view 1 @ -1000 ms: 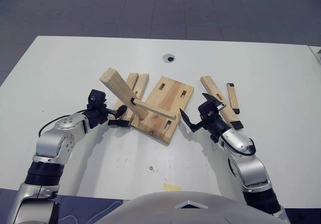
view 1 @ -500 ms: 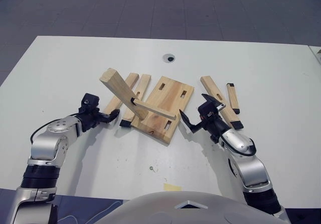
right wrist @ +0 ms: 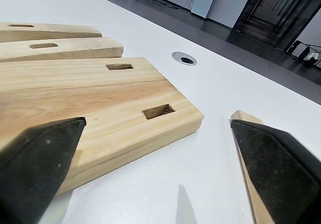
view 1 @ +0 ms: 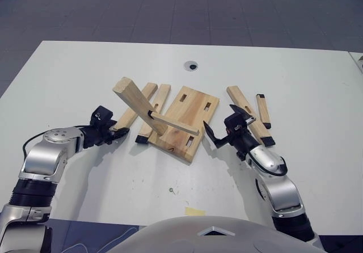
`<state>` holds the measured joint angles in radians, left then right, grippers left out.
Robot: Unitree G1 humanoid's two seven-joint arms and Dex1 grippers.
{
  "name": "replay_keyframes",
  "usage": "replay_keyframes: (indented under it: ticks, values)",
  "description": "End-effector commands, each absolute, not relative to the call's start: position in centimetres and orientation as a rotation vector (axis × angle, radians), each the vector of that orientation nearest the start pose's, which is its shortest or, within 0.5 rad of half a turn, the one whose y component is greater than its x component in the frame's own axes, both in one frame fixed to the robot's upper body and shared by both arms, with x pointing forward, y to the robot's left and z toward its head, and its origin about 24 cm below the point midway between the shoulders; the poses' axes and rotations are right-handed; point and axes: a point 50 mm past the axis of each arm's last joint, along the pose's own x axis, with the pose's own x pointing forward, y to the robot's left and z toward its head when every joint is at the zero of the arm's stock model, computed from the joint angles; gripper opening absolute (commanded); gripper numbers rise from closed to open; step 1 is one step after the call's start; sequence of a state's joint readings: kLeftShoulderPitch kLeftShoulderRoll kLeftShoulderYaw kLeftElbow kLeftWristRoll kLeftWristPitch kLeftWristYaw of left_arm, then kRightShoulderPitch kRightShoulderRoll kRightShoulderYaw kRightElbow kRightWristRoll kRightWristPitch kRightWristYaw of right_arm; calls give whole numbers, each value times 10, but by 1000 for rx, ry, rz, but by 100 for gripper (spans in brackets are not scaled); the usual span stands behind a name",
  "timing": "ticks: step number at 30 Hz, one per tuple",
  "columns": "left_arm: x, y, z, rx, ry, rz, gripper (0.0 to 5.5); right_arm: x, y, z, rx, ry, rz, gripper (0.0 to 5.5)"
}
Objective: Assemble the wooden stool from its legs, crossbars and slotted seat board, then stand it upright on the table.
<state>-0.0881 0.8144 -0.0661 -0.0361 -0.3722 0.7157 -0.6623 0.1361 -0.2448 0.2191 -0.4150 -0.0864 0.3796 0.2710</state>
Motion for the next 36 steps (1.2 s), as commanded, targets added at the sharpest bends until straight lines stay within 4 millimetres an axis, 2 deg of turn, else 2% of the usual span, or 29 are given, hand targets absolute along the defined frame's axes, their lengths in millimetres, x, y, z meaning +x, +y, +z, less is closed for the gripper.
replay_keyframes:
  ticks: [1, 8, 11, 14, 17, 18, 20, 22, 24, 27, 30, 36]
  values:
    - [229, 269, 36, 253, 890, -553, 223, 215, -126, 61, -285, 153, 425, 540]
    - [245, 264, 46, 233, 795, -500, 212, 217, -124, 60, -280, 145, 411, 540]
    - [257, 263, 59, 233, 673, -438, 210, 221, -124, 62, -284, 129, 411, 540]
    - [286, 266, 99, 218, 385, -251, 207, 229, -132, 69, -269, 92, 377, 540]
    - [305, 257, 153, 215, 51, -145, 204, 247, -149, 93, -265, 19, 335, 540]
    - [307, 251, 171, 231, -45, -152, 204, 256, -155, 108, -241, -17, 328, 540]
    - [309, 239, 196, 309, -187, -196, 204, 269, -161, 137, -131, -89, 351, 540]
    - [308, 228, 211, 409, -281, -266, 204, 276, -154, 167, 72, -163, 459, 540]
    - [306, 218, 220, 502, -347, -352, 204, 276, -142, 196, 345, -244, 617, 540]
    - [302, 206, 225, 614, -415, -481, 204, 271, -128, 225, 669, -322, 844, 540]
    - [297, 197, 230, 652, -463, -590, 204, 272, -122, 238, 822, -348, 965, 540]
    - [287, 183, 226, 650, -474, -749, 204, 290, -117, 247, 955, -348, 1000, 540]
